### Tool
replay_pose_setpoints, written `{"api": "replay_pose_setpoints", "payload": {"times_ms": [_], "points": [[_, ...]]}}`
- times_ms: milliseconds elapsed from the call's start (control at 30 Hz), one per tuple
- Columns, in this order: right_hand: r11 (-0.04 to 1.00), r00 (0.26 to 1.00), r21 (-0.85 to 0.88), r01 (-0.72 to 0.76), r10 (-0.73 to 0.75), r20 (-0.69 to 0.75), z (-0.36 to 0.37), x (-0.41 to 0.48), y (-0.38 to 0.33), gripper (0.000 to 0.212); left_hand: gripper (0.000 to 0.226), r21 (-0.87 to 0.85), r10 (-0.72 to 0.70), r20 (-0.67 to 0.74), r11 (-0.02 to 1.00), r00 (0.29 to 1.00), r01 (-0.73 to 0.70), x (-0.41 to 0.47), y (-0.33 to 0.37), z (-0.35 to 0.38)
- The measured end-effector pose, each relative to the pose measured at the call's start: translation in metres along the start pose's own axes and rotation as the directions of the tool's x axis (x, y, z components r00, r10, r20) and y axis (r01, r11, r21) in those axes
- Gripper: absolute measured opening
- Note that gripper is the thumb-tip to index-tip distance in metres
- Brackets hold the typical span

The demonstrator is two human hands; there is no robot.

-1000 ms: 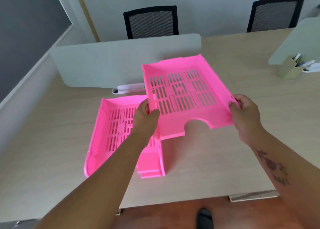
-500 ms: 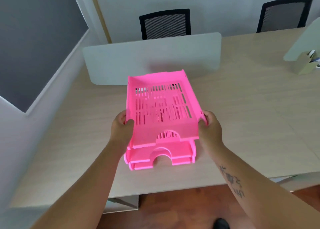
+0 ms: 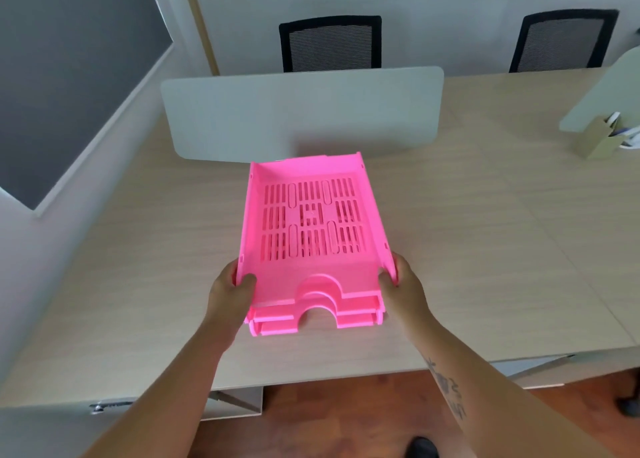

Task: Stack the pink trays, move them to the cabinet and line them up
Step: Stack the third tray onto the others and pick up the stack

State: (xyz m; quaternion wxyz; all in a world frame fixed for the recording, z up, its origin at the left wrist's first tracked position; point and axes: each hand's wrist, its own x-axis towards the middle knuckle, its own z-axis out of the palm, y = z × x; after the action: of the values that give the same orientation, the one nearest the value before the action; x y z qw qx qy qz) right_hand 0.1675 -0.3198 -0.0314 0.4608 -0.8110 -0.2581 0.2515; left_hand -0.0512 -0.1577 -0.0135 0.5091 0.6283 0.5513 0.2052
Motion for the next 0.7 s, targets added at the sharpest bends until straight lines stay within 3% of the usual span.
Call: {"api": "replay_pose_setpoints", "payload": {"times_ms": [467, 600, 700], "points": [[0.996, 0.997, -0.022, -0.082, 0.082, -0.005, 0.02, 0.001, 0.012, 0.039, 0.022, -0.083, -0.038, -0.048, 0.996, 0.998, 0.034, -0.009, -0.026, 0.008], [0.988, 0.992, 0.087, -0.124, 0.121, 0.037, 0.018, -0.003, 0.013, 0.041, 0.032, -0.162, -0.025, 0.029, 0.986, 0.999, 0.03, -0.01, -0.036, 0.004], [0.958, 0.978, 0.214, -0.192, 0.169, 0.122, 0.018, -0.004, 0.023, 0.057, 0.044, -0.256, -0.022, 0.083, 0.966, 0.996, 0.043, -0.016, -0.044, 0.007]]}}
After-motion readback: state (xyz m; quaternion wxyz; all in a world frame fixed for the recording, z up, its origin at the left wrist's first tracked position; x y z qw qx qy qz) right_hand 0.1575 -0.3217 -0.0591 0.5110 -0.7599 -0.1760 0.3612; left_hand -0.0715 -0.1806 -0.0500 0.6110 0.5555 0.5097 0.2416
